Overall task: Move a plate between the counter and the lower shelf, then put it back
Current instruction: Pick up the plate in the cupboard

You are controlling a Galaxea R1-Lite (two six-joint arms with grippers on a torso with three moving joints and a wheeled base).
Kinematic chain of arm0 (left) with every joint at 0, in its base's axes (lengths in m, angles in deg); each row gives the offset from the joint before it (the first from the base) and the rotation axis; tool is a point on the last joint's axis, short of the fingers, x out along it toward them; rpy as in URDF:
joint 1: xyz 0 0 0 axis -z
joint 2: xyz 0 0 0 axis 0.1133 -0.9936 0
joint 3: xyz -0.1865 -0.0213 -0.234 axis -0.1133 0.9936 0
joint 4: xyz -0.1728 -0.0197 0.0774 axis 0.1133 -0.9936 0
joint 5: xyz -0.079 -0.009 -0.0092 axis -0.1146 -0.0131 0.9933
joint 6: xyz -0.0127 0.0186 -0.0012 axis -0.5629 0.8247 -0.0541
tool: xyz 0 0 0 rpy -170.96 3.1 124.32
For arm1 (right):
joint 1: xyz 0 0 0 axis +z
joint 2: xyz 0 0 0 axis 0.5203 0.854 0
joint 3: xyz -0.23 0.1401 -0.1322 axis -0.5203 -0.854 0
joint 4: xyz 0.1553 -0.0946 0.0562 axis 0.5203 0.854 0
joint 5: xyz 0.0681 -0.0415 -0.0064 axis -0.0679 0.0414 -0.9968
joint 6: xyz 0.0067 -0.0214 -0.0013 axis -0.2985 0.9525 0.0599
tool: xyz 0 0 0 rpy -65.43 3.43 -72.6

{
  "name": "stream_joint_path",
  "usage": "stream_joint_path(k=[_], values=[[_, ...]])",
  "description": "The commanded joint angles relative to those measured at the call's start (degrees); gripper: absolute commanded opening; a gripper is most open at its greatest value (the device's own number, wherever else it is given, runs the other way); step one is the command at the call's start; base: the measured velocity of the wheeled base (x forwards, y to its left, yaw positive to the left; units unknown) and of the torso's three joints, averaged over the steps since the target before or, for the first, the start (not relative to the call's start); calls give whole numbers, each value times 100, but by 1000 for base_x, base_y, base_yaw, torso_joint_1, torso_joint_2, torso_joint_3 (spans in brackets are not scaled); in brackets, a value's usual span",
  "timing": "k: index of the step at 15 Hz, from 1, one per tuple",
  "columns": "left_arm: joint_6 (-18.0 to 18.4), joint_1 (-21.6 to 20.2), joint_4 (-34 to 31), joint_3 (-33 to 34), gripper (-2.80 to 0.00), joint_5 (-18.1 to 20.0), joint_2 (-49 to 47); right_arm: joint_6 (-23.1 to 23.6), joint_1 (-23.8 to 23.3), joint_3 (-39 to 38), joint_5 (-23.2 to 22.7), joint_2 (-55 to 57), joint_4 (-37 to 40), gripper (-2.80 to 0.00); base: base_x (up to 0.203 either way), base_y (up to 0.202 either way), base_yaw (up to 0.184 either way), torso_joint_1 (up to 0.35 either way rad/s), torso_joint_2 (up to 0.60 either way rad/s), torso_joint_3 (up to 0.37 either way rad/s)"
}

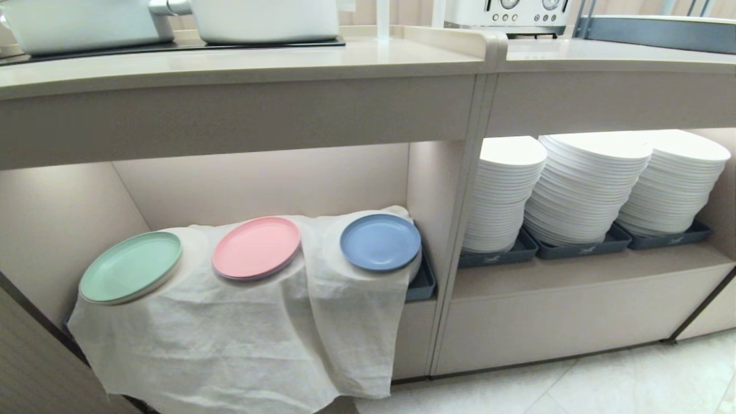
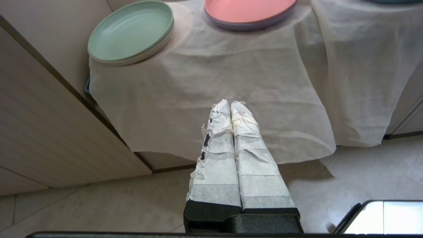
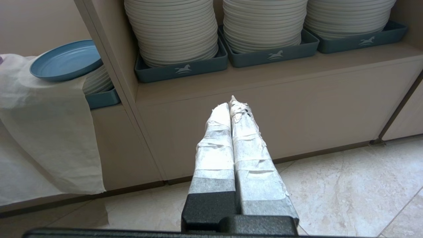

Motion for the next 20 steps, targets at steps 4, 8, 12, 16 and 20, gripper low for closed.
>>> stream_joint_path(k=[4,8,12,16,20], values=[[68,24,-96,10,-280,42,364,-2,-1,0,1,0,-2,-280,0,0,0,0,0,0],[-258,111,-158,10,-280,67,905,-2,-1,0,1,0,-2,-280,0,0,0,0,0,0],[-414,160,-470,10,-280,352,1532,-2,7,0,1,0,-2,-280,0,0,0,0,0,0],[-416,162,-483,10,-280,353,1531,-2,5,0,1,0,-2,-280,0,0,0,0,0,0],[-399,162,-490,10,-280,346,1538,-2,7,0,1,0,-2,-280,0,0,0,0,0,0]])
